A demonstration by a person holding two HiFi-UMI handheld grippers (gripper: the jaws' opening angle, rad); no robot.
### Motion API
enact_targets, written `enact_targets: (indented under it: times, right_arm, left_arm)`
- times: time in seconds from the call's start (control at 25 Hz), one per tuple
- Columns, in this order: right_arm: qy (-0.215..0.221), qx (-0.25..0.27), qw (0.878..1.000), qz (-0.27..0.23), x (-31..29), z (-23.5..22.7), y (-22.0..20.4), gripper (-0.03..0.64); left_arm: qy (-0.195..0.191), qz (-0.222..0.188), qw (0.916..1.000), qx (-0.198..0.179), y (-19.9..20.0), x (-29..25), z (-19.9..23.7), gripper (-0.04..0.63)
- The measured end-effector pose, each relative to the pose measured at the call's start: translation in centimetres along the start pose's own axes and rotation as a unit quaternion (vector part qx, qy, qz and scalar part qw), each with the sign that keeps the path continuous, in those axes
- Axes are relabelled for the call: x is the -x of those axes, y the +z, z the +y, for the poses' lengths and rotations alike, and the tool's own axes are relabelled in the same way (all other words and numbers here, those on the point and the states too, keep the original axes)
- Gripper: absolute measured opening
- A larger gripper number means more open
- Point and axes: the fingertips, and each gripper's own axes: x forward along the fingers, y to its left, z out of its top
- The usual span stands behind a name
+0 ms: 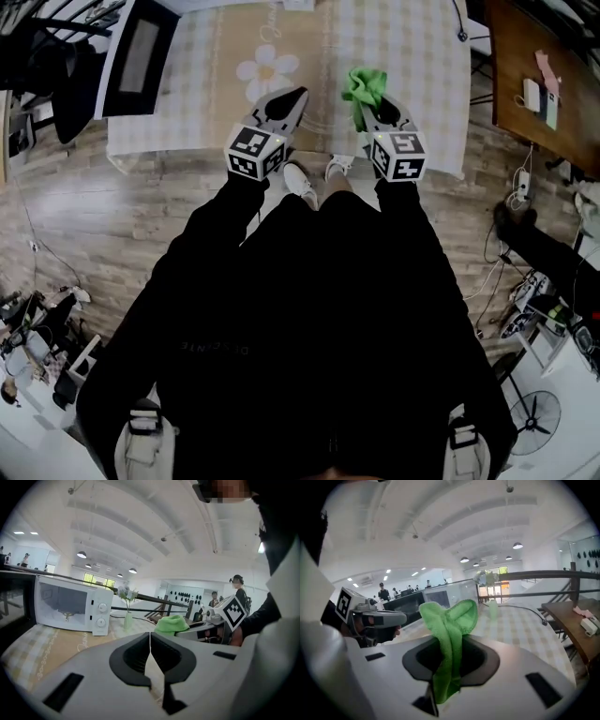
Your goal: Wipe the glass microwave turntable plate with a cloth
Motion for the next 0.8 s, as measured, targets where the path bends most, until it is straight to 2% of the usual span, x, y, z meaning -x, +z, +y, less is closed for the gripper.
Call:
enact_targets:
  times: [0.32, 0.8]
  right_arm:
    - [0.080, 0.050, 0.992, -0.084, 3.0, 3.0, 7.4, 0.091]
    - [0.141, 0.080, 0.973, -0.164, 8.0, 4.9, 15.5, 0.091]
  left_arm:
    - [0.000, -0.037, 0.9984, -0.042, 5.7, 2.2, -0.9, 0.021]
    - [-0.014, -0.090, 0.9923, -0.083, 13.0, 4.1, -3.7, 0.021]
